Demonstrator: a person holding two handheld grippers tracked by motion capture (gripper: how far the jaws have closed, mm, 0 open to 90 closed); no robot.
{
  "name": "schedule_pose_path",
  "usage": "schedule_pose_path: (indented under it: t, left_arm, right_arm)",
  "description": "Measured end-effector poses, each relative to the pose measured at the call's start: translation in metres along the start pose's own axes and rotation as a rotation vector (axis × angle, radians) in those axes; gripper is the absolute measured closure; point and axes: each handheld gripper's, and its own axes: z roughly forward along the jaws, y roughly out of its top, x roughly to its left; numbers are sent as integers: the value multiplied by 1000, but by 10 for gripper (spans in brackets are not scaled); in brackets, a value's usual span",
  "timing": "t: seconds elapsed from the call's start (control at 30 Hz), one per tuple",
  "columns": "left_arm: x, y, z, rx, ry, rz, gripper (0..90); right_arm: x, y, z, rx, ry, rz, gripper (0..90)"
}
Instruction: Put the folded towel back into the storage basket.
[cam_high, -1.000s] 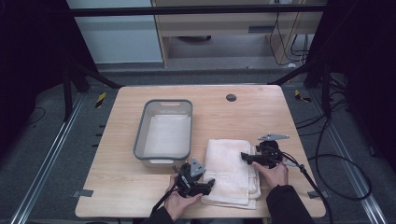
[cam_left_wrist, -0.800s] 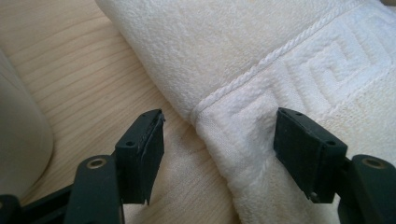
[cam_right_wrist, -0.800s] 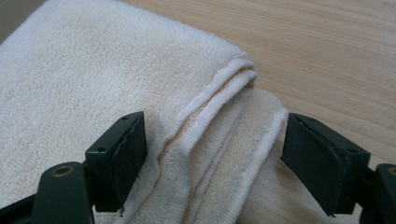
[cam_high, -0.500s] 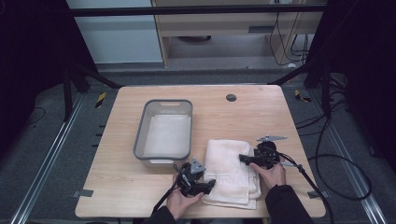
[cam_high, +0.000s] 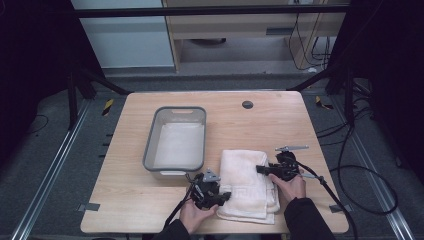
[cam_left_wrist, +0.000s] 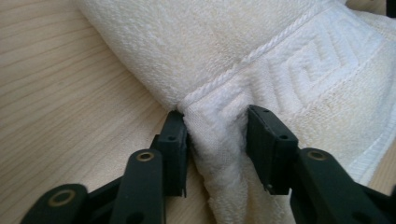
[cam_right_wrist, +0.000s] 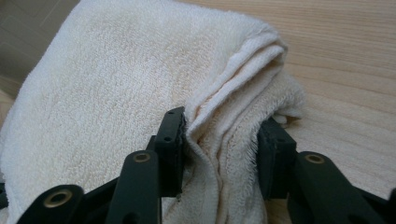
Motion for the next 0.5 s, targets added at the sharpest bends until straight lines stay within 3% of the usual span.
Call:
schedule_pose_path:
  t: [0.5]
  left_arm:
    - [-3,-2,-5,-33,-19,2,753]
  right_arm:
    - [8,5,-11,-14,-6,-28,668]
